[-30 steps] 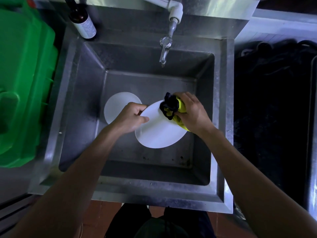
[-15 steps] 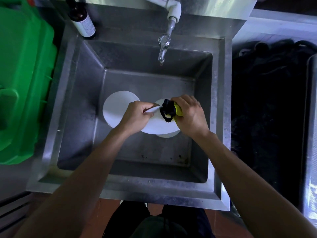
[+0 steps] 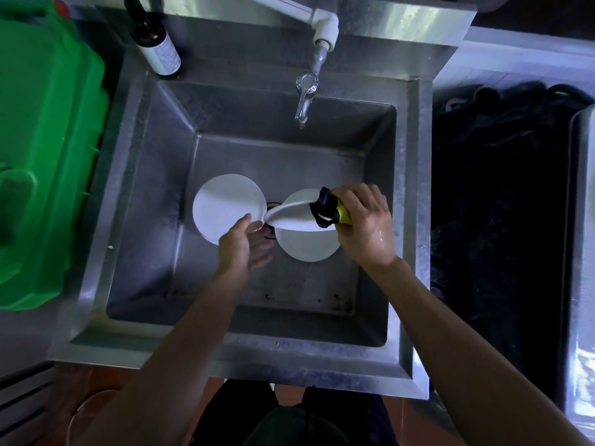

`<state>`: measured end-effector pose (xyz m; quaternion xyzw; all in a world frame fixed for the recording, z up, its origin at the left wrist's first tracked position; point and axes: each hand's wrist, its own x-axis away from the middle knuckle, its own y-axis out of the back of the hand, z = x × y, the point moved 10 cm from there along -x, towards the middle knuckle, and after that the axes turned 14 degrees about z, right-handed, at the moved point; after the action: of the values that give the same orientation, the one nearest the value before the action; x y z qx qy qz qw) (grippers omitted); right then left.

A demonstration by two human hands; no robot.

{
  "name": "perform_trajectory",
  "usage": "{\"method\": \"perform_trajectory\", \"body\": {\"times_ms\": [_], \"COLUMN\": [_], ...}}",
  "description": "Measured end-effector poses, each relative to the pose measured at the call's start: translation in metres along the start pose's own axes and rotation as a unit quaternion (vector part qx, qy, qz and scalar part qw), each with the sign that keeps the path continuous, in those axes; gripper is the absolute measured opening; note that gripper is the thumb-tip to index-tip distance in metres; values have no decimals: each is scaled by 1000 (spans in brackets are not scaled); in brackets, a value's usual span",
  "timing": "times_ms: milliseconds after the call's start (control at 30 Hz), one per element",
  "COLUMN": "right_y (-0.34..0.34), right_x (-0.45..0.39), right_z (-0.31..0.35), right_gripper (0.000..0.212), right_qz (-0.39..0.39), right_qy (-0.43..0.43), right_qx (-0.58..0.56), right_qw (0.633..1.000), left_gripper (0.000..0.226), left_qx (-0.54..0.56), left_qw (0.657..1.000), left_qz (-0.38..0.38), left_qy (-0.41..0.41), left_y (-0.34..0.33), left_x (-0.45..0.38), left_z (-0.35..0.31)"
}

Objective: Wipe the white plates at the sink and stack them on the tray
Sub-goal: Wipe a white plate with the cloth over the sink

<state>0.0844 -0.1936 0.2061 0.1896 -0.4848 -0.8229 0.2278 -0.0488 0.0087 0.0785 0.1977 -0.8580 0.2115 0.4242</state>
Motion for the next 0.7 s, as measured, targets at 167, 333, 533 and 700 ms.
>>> {"method": "perform_trajectory", "body": {"times_ms": [167, 333, 533, 700], "right_y": [1, -4, -25, -41], "right_x": [2, 10, 22, 27], "right_z": [11, 19, 17, 10], "right_gripper": [42, 45, 53, 57], "right_qz": [-30, -15, 75, 146], "right_qy": [27, 54, 63, 7], "right_qx": [11, 22, 14, -45], "right_qw": [999, 998, 995, 988], "left_gripper": [67, 18, 28, 32], "left_qx": [172, 207, 263, 263], "left_qw": [975, 975, 963, 964], "left_qz": [106, 68, 56, 44], "left_qy": [95, 54, 27, -15], "left_y": [-55, -66, -56, -50], "left_x": [0, -3, -3, -1], "left_z": [5, -12, -13, -17]}}
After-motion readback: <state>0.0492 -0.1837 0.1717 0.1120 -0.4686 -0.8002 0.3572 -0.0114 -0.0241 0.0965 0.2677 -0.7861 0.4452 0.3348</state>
